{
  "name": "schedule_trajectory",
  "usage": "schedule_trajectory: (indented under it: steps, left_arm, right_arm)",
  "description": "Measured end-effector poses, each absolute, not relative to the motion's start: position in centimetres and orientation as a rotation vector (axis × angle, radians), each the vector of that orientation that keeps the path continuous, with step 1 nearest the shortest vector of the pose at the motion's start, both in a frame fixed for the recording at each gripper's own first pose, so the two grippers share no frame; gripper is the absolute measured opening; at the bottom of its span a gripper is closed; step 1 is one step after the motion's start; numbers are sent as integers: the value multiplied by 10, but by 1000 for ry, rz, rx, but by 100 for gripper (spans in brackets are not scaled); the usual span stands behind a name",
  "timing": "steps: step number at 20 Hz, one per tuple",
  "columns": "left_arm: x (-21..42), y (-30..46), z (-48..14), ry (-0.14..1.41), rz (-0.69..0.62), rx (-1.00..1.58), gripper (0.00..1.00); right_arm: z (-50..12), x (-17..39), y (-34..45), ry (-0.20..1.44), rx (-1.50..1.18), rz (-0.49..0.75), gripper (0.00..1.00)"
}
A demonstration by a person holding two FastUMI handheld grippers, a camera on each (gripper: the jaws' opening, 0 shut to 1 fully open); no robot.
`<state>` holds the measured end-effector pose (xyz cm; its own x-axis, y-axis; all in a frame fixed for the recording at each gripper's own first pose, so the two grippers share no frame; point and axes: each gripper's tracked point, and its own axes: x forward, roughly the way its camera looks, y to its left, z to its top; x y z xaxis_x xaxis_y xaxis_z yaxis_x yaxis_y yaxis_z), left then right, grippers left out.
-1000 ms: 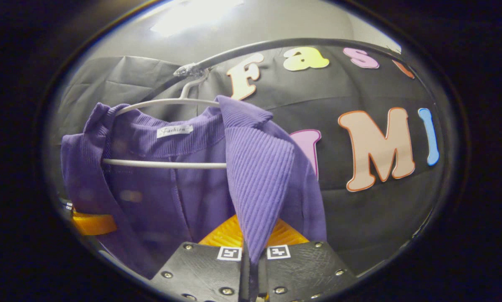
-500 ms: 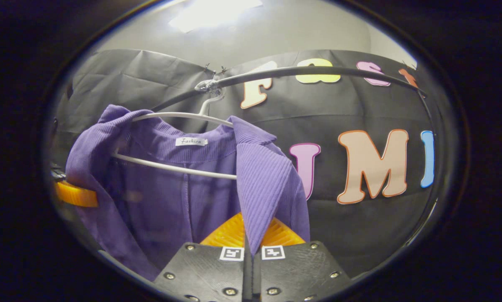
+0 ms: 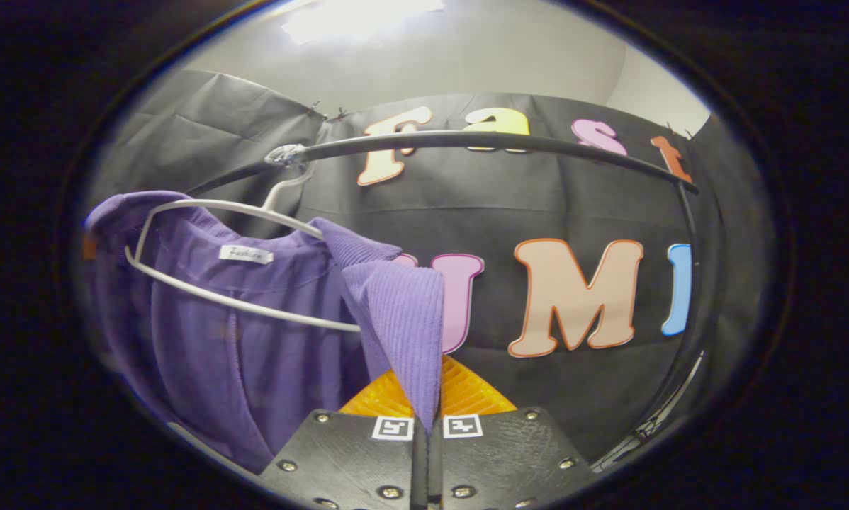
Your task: Grasp the clothes on the hanger with both hands and then place them into the laundry hamper below.
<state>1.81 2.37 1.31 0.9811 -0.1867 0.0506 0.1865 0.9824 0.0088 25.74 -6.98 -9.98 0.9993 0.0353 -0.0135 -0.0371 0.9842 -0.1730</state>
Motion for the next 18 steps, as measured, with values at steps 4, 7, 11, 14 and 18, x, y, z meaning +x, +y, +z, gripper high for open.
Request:
schedule_trajectory:
  steps: [4, 7, 11, 14, 18]
  left_arm:
    - [30, 39, 24, -60, -168, 12, 1]
    - [49, 58, 35, -82, -103, 2, 0]
    - [76, 73, 31, -52, -66, -28, 1]
    - [89, 73, 24, -26, -64, -26, 1]
    - [101, 71, 16, -10, -62, -9, 1]
  right_arm:
    - [-78, 272, -86, -34, -196, -62, 1]
    - [-70, 285, -89, -38, -176, -89, 4]
    - [-68, 300, -98, -42, -152, -101, 4]
    - [-64, 307, -100, -59, -153, -111, 1]
    - [-63, 317, -104, -68, -154, -121, 4]
